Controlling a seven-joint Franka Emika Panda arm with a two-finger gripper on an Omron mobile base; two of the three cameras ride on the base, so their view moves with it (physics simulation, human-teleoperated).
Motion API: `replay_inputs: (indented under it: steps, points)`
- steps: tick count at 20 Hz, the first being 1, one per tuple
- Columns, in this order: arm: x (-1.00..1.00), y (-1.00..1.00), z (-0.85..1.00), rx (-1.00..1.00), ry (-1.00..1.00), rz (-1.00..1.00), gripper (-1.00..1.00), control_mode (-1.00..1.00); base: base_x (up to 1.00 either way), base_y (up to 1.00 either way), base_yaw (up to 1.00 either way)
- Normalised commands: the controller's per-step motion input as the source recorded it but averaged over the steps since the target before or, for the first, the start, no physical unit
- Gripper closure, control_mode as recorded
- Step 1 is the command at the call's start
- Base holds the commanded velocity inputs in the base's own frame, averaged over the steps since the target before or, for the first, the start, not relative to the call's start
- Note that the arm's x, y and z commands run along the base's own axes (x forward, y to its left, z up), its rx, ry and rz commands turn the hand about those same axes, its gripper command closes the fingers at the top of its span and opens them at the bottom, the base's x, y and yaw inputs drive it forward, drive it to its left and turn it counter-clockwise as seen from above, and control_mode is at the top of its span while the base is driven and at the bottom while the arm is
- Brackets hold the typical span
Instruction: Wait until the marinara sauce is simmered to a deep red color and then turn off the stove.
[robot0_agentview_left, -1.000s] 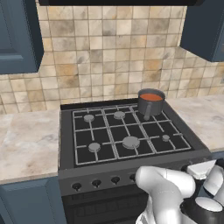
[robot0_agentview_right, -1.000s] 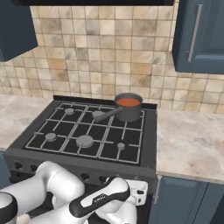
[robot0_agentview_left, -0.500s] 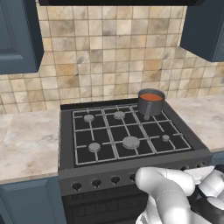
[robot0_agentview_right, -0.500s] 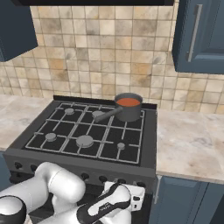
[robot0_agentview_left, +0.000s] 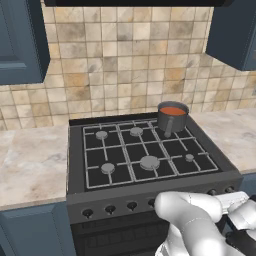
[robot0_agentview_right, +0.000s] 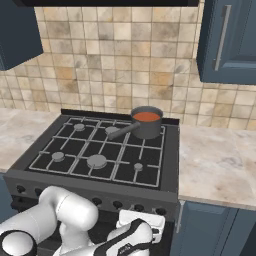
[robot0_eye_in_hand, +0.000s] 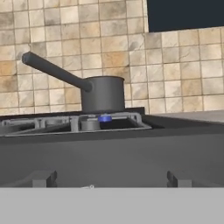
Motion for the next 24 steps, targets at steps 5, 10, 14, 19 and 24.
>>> replay_inputs:
  steps: [5, 10, 14, 19, 24]
  points:
    - [0.00, 0.02, -0.09, 0.00, -0.02, 0.00, -1.00, -1.00, 0.00, 0.00, 0.00]
    - [0.00, 0.08, -0.10, 0.00, 0.00, 0.00, -1.00, -1.00, 0.00, 0.00, 0.00]
    - [0.00, 0.13, -0.07, 0.00, -0.05, 0.00, -1.00, -1.00, 0.00, 0.00, 0.00]
    - [0.00, 0.15, -0.04, 0.00, -0.06, 0.00, -1.00, -1.00, 0.00, 0.00, 0.00]
    - [0.00, 0.13, -0.06, 0.00, -0.04, 0.00, -1.00, -1.00, 0.00, 0.00, 0.00]
